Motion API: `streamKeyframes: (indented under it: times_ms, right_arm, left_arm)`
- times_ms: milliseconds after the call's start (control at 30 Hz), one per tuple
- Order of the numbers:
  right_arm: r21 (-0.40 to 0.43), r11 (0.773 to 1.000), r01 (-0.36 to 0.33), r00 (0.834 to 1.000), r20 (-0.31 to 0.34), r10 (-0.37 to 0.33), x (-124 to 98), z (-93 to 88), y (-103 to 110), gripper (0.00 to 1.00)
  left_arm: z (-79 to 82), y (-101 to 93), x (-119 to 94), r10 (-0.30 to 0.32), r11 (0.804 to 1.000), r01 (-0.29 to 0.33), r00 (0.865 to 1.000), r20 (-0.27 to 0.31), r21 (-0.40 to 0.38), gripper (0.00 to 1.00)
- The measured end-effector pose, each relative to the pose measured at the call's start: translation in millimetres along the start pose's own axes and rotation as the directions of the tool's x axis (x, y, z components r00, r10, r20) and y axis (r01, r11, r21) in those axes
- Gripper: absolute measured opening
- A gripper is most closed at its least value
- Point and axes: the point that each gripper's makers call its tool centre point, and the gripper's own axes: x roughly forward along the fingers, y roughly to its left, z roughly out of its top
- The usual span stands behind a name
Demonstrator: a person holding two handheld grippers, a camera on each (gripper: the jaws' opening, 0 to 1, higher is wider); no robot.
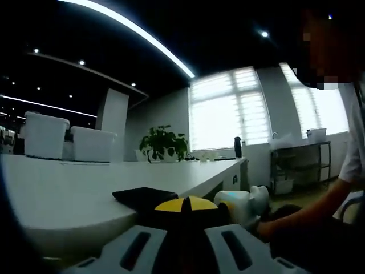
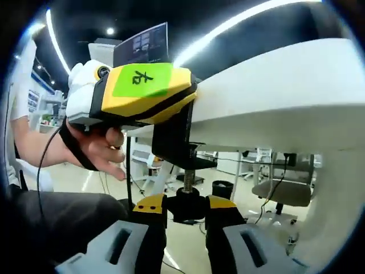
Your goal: Clamp the fixed fixture on the desktop, loosen the retaining clip, secure it to the edge of the desk, and tighten the retaining clip.
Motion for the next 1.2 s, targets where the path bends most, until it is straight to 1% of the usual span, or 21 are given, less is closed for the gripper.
streamKeyframes:
  times_ms: [133,233,300,333,367,433,500,533,567,600,633,667,700,733,800,833,933,1033,1067,1200]
  right_arm:
    - [0.013,1.0,-0.014,1.0,0.01,0.014,0,-0.5,0,0.24]
    - [0.02,1.0,-0.001,1.0,0.01,0.001,0,-0.5,-1,0.25]
    - [0.041,0.998,0.046,0.999,0.026,-0.047,-2,-0.6,-2,0.25]
    - [0.033,0.996,0.081,0.996,0.043,-0.082,-3,1.3,-4,0.25]
    - [0.048,0.991,0.122,0.99,0.061,-0.124,-4,2.9,-6,0.26]
    - [0.139,0.974,0.18,0.978,0.081,-0.192,-6,3.8,-2,0.37]
    - [0.17,0.951,0.259,0.958,0.077,-0.275,-10,2.2,1,0.52]
    - [0.15,0.942,0.301,0.946,0.079,-0.315,-11,2.4,4,0.55]
    - [0.095,0.921,0.378,0.92,0.069,-0.385,-16,2.0,0,0.55]
    - [0.013,0.891,0.454,0.888,0.076,-0.453,-21,4.2,-3,0.52]
    - [-0.059,0.862,0.503,0.863,0.08,-0.498,-24,5.4,-5,0.47]
    - [-0.071,0.852,0.519,0.854,0.078,-0.514,-23,3.6,-8,0.42]
    - [-0.049,0.852,0.521,0.852,0.087,-0.516,-22,4.4,-8,0.36]
    - [-0.026,0.85,0.527,0.848,0.087,-0.523,-22,5.3,-9,0.34]
    - [0.006,0.846,0.534,0.843,0.069,-0.533,-21,1.2,-15,0.35]
    - [0.015,0.846,0.532,0.844,0.061,-0.532,-20,-1.4,-18,0.35]
    - [0.04,0.847,0.529,0.847,0.026,-0.53,-15,-10.6,-20,0.34]
    - [0.032,0.851,0.524,0.851,0.022,-0.525,-12,-11.0,-19,0.29]
    - [0.035,0.855,0.517,0.855,0.024,-0.518,-10,-9.6,-17,0.27]
    - [0.014,0.863,0.505,0.862,0.031,-0.505,-8,-7.4,-13,0.26]
  left_arm:
    - [0.1,1.4,-2,0.001,1.0,-0.001,1.0,-0.004,0.018,0.03]
    - [0.3,3.0,-5,0.004,1.0,-0.004,1.0,0.002,0.009,0.03]
    - [1.4,4.5,-6,0.01,1.0,-0.01,1.0,0.009,0.001,0.03]
    - [1.6,4.6,-7,0.012,1.0,-0.012,1.0,0.011,-0.001,0.03]
    - [2.0,4.9,-7,0.016,1.0,-0.016,1.0,0.012,0.001,0.03]
    - [3.0,5.7,-9,0.025,1.0,-0.025,1.0,0.016,0.007,0.03]
    - [4.0,6.6,-10,0.033,0.999,-0.033,0.999,0.018,0.015,0.03]
    - [4.5,7.1,-11,0.037,0.999,-0.037,0.999,0.019,0.018,0.03]
    - [5.3,7.8,-12,0.042,0.999,-0.042,0.999,0.022,0.022,0.03]
    - [6.2,8.7,-13,0.046,0.999,-0.047,0.999,0.025,0.024,0.03]
    - [7.1,9.6,-14,0.051,0.998,-0.051,0.998,0.03,0.024,0.03]
    - [7.6,10.1,-14,0.053,0.998,-0.054,0.998,0.034,0.022,0.03]
    - [7.7,10.3,-14,0.055,0.998,-0.055,0.998,0.036,0.022,0.03]
    - [7.7,11.0,-14,0.057,0.998,-0.058,0.998,0.04,0.022,0.03]
    - [7.4,11.4,-13,0.06,0.998,-0.061,0.997,0.046,0.019,0.03]
    - [7.3,11.5,-13,0.062,0.998,-0.063,0.997,0.05,0.017,0.03]
    - [7.3,11.9,-13,0.068,0.998,-0.069,0.996,0.057,0.012,0.03]
    - [7.3,12.5,-13,0.072,0.997,-0.072,0.996,0.056,0.013,0.03]
    - [7.3,12.8,-13,0.073,0.997,-0.074,0.996,0.052,0.019,0.03]
    - [7.1,11.6,-13,0.075,0.997,-0.076,0.996,0.046,0.031,0.03]
